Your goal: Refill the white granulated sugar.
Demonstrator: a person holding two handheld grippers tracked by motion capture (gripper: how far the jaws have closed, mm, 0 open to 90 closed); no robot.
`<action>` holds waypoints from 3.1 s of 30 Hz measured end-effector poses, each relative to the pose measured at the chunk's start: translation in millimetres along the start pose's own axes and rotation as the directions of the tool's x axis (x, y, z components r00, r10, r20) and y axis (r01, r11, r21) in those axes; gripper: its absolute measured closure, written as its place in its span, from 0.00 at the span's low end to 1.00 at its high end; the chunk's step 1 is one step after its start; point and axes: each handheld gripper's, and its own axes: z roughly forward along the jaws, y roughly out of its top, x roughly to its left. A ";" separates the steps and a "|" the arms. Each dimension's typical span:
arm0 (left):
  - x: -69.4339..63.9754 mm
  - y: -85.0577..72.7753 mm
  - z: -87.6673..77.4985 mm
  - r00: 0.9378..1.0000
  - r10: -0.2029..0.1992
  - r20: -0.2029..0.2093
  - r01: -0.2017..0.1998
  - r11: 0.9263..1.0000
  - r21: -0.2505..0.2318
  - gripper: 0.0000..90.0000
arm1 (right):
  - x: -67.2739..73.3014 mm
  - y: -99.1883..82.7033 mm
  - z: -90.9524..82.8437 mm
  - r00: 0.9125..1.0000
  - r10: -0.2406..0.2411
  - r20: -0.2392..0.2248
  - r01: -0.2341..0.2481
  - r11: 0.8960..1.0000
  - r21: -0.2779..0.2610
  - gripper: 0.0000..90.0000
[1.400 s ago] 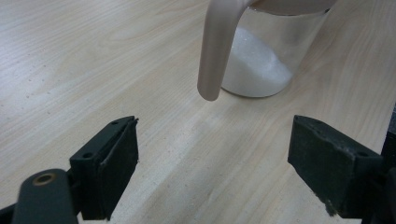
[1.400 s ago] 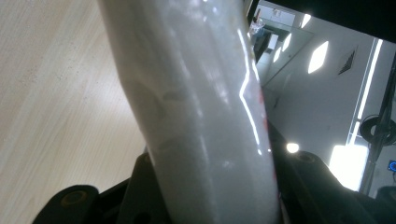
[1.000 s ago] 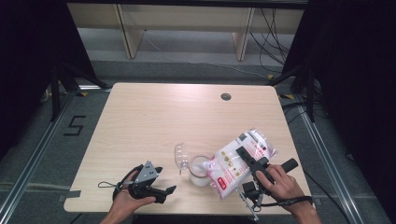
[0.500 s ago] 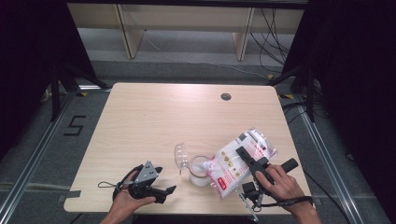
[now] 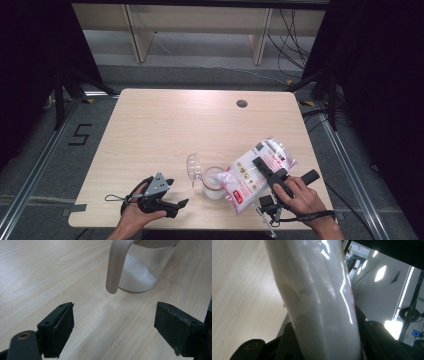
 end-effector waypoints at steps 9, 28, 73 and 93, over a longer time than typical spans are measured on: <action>0.0 0.0 0.0 1.000 -0.003 0.000 0.003 1.000 0.001 0.18 | 0.2 -0.6 1.2 1.000 0.009 -0.001 -0.009 1.000 -0.013 0.73; 0.0 -0.1 -0.2 1.000 -0.004 -0.001 0.004 1.000 0.000 0.18 | 0.1 -2.0 1.8 0.999 0.042 -0.020 -0.042 0.999 -0.014 0.74; 0.1 0.0 -0.2 1.000 -0.004 -0.002 0.004 1.000 0.000 0.18 | -0.6 -3.7 0.6 0.998 0.063 0.000 -0.063 0.998 -0.015 0.75; 0.0 0.0 -0.2 1.000 -0.004 -0.001 0.004 1.000 0.000 0.18 | -2.2 -3.5 1.2 0.999 0.048 -0.005 -0.048 0.998 -0.029 0.75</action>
